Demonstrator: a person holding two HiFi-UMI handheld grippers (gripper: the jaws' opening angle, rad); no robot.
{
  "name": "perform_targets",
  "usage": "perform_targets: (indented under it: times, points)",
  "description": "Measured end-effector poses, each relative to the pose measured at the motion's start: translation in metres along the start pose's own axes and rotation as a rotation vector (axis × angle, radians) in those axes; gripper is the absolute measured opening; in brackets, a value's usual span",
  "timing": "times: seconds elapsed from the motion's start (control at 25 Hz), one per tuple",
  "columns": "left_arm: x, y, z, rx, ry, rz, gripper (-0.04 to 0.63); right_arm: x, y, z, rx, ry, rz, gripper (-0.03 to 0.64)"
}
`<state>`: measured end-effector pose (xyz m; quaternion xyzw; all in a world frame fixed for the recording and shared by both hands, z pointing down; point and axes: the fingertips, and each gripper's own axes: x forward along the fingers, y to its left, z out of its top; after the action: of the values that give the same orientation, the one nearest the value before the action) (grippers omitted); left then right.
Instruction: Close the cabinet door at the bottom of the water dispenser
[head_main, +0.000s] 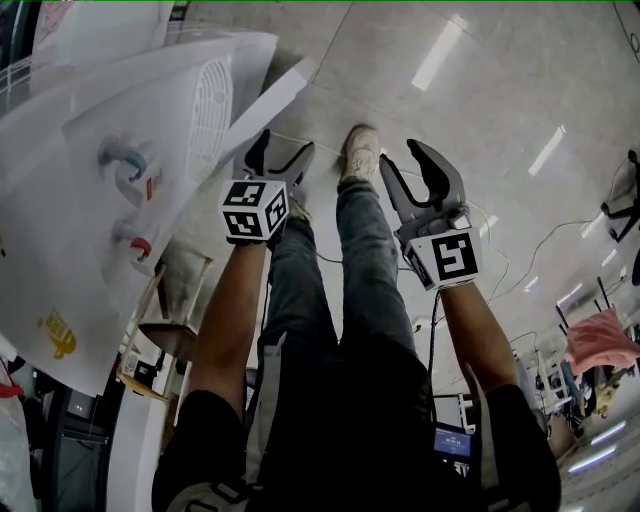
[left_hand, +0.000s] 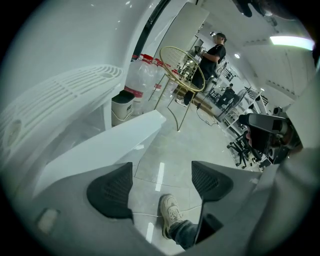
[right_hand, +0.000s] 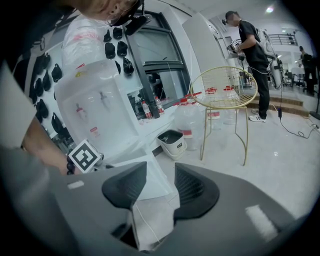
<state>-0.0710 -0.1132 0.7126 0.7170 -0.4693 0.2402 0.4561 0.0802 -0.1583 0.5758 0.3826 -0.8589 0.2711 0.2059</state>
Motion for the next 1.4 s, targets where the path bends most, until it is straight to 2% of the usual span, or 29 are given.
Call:
perform_targets:
  times: [0.92, 1.4]
  points:
    - [0.016, 0.020, 0.033, 0.015, -0.002, 0.013, 0.383, 0.016, -0.016, 0.017, 0.006, 0.005, -0.026, 0.176]
    - [0.028, 0.026, 0.036, 0.030, 0.016, 0.025, 0.383, 0.018, -0.026, 0.014, 0.023, 0.016, -0.039, 0.176]
